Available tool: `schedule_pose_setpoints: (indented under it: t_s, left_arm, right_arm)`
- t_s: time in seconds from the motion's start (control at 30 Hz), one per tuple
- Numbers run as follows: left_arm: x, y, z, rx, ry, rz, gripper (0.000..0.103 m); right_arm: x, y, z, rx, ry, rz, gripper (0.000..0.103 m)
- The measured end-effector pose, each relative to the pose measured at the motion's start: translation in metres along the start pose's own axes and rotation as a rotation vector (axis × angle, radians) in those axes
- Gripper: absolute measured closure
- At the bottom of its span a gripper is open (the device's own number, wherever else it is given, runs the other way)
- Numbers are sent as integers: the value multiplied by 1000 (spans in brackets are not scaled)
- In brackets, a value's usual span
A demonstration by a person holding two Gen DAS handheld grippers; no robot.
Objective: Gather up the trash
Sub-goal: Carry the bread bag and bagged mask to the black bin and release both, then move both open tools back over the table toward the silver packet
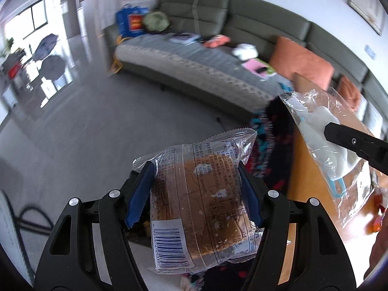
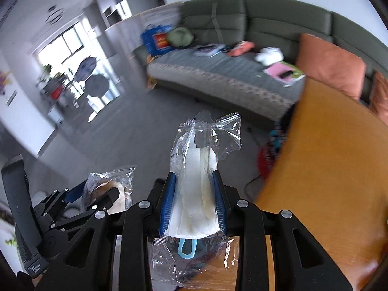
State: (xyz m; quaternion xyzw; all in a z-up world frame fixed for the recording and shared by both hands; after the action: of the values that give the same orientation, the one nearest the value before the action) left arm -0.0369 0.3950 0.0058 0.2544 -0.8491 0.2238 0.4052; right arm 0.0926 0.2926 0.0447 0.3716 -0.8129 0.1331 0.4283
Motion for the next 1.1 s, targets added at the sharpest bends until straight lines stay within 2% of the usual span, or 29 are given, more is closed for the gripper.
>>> schedule_pose_setpoints:
  t_s: [0.13,0.33,0.4,0.43,0.47,0.5,0.53,0.6,0.7,0.93,1.1]
  left_arm:
    - [-5,52,5,58,26,-60,38]
    - [-16,104,14,111,70,-123,38]
    - [-21,115,18,119,86,-140,38]
    - [-24,119,18,118,99,-148,34]
    - [-30,124,19,111,115,-170,29]
    - [-32,126,18,109,112,-188,15]
    - [-31,131,15,110,97,-203,6]
    - [-30,138,8,118,70,-236,6]
    - [-32,145,4,130,80,-243,6]
    - [-31,152,6,134,84,-244,6]
    - [-28,142,9,117,84,-235,6]
  right_arm:
    - [-25,43,-1,50,38,-50,70]
    - [-59,96,1,104,98,-118,70]
    - [-70,109,0,114,117,-145,60]
    - [-77,116,0,119,129,-156,45]
    - [-79,118,-1,119,128,-152,35]
    - [-82,121,-4,120,118,-141,34]
    - [-85,124,-8,126,114,-135,34]
    - [-87,126,-11,124,114,-134,34]
    - [-89,130,-16,123,108,-143,34]
    - [-88,127,-19,113,100,-157,34]
    - [-79,117,-21,99,83,-157,34]
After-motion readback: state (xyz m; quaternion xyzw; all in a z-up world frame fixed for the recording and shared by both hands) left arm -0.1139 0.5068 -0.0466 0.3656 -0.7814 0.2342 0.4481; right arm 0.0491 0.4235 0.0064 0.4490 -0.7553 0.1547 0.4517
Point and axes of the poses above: each gripper's, at about its wrist camera, not at the fingertips, and x roughly against the way its jaws point, y to its left, z to its underside, the point moved 10 cm from there along -x, roughly the way its jaws point, and after that the axes turned 9 degrees about x, right-handed, at the moved point
